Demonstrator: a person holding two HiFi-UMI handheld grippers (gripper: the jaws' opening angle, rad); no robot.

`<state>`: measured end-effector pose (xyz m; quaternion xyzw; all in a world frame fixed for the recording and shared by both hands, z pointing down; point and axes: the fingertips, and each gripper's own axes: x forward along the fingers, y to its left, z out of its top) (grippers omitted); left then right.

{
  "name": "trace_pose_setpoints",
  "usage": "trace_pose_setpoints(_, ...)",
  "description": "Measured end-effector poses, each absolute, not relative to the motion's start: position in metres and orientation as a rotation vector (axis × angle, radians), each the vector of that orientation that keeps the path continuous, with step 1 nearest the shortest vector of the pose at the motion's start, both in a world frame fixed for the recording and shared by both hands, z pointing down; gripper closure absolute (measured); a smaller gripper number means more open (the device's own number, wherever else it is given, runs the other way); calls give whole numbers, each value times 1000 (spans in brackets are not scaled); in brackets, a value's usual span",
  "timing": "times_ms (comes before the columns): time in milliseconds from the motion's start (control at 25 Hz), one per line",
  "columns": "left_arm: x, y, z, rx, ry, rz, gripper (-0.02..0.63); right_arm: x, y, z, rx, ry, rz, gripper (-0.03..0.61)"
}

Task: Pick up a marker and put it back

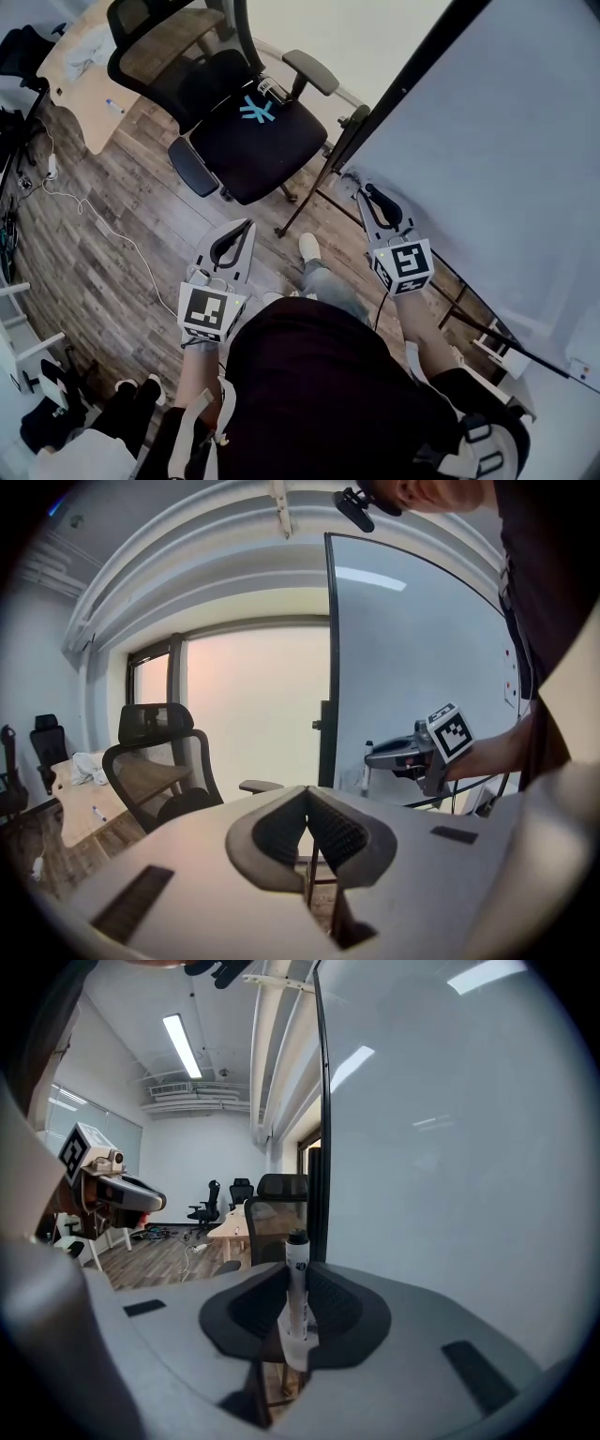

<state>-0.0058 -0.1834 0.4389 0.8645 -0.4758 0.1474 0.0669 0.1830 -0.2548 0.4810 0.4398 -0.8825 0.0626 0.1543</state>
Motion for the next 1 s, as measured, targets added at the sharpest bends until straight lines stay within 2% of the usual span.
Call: trace_pose_setpoints(1000, -14, -171, 440, 2587, -1471, 466, 606, 175, -252, 528, 1192, -2448, 230, 502)
